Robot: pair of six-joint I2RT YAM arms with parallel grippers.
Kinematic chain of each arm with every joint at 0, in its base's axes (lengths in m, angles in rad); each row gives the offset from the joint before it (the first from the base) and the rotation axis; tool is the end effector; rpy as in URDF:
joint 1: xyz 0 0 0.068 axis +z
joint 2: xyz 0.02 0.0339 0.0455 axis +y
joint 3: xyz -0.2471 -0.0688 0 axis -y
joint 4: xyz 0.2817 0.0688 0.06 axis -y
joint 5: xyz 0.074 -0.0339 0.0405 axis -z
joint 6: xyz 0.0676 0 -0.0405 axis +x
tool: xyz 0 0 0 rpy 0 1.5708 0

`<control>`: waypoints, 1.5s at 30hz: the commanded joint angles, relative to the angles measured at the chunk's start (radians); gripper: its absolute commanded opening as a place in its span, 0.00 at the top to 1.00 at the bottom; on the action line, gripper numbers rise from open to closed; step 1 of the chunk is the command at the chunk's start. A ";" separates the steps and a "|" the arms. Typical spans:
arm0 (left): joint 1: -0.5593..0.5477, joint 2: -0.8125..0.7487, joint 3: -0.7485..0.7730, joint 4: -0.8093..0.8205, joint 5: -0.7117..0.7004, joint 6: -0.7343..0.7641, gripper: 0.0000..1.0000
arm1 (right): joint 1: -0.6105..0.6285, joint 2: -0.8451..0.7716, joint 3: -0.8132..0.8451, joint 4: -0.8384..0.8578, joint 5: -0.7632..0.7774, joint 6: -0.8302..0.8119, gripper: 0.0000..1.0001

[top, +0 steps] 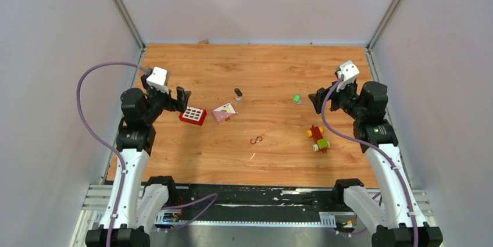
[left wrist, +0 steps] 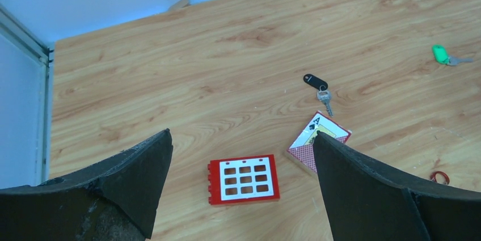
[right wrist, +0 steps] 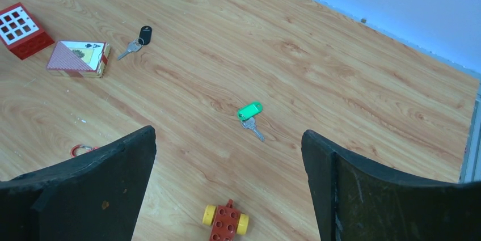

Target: Put the keys on the keyring

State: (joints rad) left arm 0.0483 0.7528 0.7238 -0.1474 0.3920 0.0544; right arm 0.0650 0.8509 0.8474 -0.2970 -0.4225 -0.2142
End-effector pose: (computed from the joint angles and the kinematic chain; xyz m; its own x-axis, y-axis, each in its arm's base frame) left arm 0.2583 -0.0134 0.3103 -0.1570 0.0427 -0.9867 0.3401 0.9403 -0.0134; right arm 0.2662 0.0451 0.3181 -0.1930 -0.2068 -0.9592 -0.5026 0.8604 -0.0844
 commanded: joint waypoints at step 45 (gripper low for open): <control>0.004 0.038 0.024 -0.027 0.122 0.076 0.00 | 0.700 0.916 0.350 -0.323 0.046 -0.711 0.20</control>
State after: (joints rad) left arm 0.0483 0.8051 0.7483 -0.2111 0.4953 0.1188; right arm 0.7589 1.7611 1.1500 -0.6243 -0.3679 -0.8818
